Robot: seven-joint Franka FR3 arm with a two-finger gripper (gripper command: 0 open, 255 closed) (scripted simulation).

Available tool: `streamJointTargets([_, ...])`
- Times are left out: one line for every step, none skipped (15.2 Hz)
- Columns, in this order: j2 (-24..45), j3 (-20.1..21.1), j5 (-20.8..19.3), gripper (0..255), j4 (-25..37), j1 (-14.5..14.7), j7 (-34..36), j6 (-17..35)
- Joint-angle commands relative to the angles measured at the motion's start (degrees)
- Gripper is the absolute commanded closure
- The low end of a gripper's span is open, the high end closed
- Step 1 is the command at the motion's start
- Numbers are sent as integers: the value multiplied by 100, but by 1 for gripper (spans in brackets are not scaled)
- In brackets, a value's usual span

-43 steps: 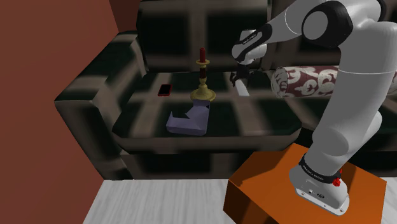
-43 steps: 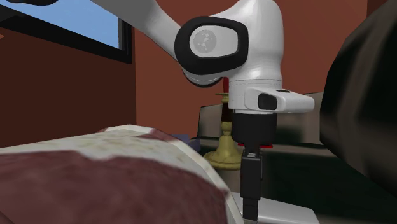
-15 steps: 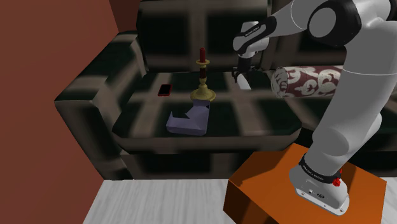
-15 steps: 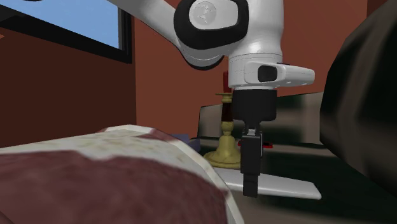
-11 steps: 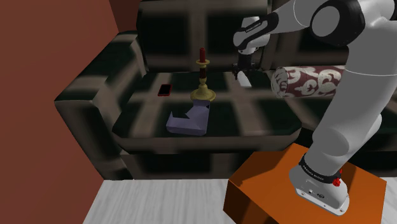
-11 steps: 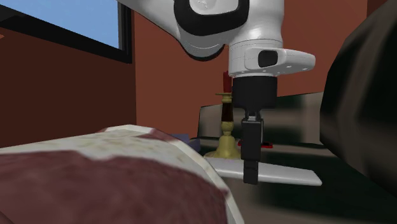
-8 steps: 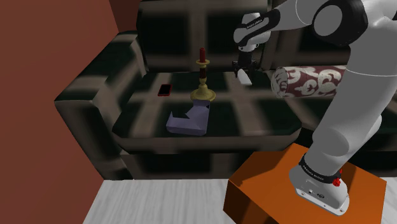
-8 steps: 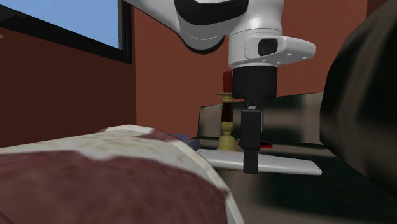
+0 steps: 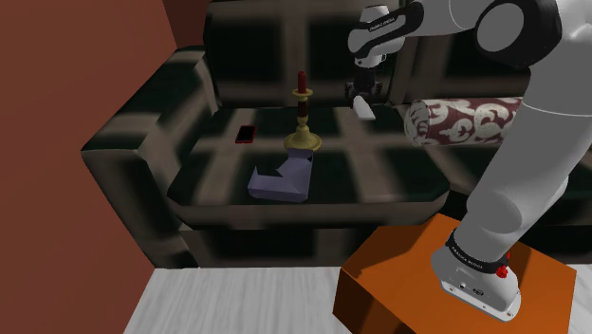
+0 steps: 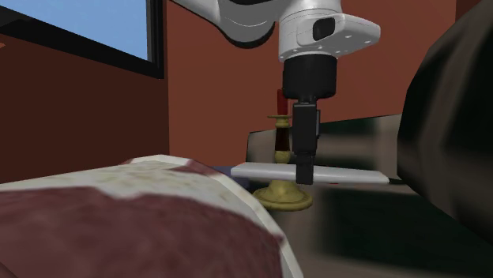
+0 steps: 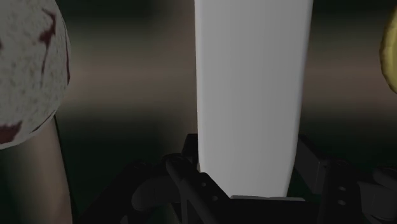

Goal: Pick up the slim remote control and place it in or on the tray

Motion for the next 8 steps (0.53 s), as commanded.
streamJointTargets([-150, 97, -38, 255, -182, 136, 245, 37])
streamJointTargets([-221, 153, -55, 255, -272, 210, 380, 56])
streamJointTargets([-288, 211, -69, 255, -354, 283, 516, 73])
streamJointTargets([-350, 271, -81, 255, -430, 354, 652, 88])
streamJointTargets([-406, 332, -92, 255, -499, 425, 788, 101])
streamJointTargets([-457, 394, -100, 255, -561, 496, 924, 113])
streamJointTargets([-503, 458, -107, 255, -616, 566, 1060, 123])
streamJointTargets([-543, 521, -112, 255, -665, 637, 1196, 131])
